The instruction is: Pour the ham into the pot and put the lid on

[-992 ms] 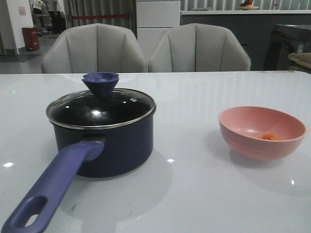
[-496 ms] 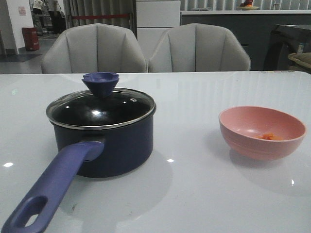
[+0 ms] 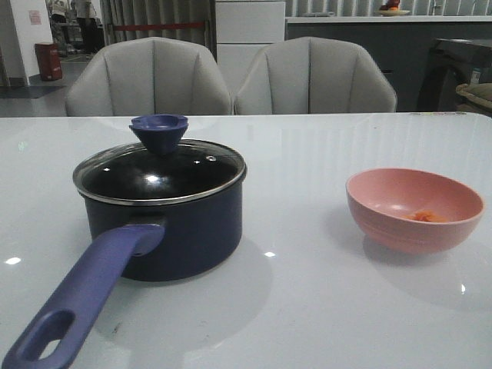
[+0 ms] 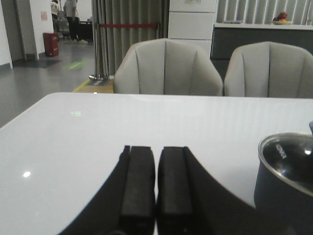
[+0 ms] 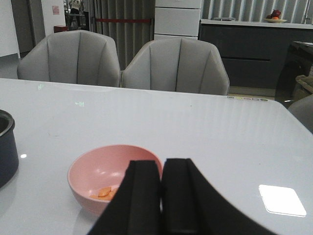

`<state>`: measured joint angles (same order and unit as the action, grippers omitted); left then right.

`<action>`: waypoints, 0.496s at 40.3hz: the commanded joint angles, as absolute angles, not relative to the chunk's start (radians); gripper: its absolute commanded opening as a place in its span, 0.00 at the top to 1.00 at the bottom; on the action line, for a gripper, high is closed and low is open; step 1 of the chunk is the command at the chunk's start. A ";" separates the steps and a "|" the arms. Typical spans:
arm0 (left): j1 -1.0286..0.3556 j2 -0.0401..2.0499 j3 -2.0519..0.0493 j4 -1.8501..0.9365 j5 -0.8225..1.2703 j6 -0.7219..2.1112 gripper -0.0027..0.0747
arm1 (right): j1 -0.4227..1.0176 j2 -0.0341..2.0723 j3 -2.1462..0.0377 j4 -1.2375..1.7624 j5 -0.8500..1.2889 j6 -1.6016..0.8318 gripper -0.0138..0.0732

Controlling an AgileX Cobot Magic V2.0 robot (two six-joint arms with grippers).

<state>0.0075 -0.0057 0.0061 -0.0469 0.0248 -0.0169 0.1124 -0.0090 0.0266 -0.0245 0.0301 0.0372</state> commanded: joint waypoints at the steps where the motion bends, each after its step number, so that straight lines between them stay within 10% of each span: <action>1: 0.009 -0.027 0.035 -0.119 -0.171 -0.024 0.82 | 0.109 -0.030 0.036 -0.034 -0.054 0.035 0.66; 20: 0.009 0.088 -0.271 -0.106 -0.024 -0.024 0.82 | 0.109 -0.030 0.036 -0.034 -0.054 0.035 0.66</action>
<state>0.0075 0.0338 -0.1894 -0.1209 -0.0337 -0.0169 0.1124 -0.0090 0.0266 -0.0245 0.0301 0.0372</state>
